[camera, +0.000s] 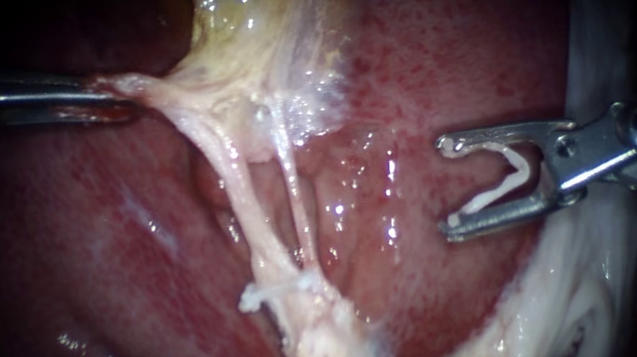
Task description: Clipping second clip left tube
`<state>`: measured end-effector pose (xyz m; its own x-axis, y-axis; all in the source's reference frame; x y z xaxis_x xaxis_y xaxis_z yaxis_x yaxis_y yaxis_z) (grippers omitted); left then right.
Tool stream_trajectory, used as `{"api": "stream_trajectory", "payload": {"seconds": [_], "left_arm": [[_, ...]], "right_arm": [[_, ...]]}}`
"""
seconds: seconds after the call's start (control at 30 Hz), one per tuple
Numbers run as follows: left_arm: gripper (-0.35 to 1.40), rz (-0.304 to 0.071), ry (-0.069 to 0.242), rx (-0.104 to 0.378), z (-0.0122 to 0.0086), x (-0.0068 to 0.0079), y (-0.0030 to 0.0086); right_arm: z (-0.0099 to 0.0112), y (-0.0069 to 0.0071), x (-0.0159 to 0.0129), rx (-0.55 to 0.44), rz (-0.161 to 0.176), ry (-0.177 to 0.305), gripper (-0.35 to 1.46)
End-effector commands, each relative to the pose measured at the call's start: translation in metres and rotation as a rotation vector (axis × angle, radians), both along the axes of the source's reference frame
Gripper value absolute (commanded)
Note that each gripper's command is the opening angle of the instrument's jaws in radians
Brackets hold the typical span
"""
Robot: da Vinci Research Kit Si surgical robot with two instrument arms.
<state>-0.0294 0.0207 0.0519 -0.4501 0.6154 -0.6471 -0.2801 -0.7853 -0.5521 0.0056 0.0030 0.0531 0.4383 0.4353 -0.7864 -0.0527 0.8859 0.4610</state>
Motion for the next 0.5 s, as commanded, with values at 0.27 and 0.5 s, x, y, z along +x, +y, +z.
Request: {"api": "stream_trajectory", "payload": {"seconds": [0.27, 0.5], "left_arm": [[-0.35, -0.003, -0.001, -0.01, -0.0001, -0.0004, -0.0001], [-0.35, -0.002, 0.0, -0.014, -0.0003, -0.0006, -0.0002]], "right_arm": [[0.0001, -0.0003, 0.0056, 0.304, -0.037, 0.058, 0.49], [0.002, -0.0013, 0.0107, 0.445, -0.043, 0.051, 0.48]]}}
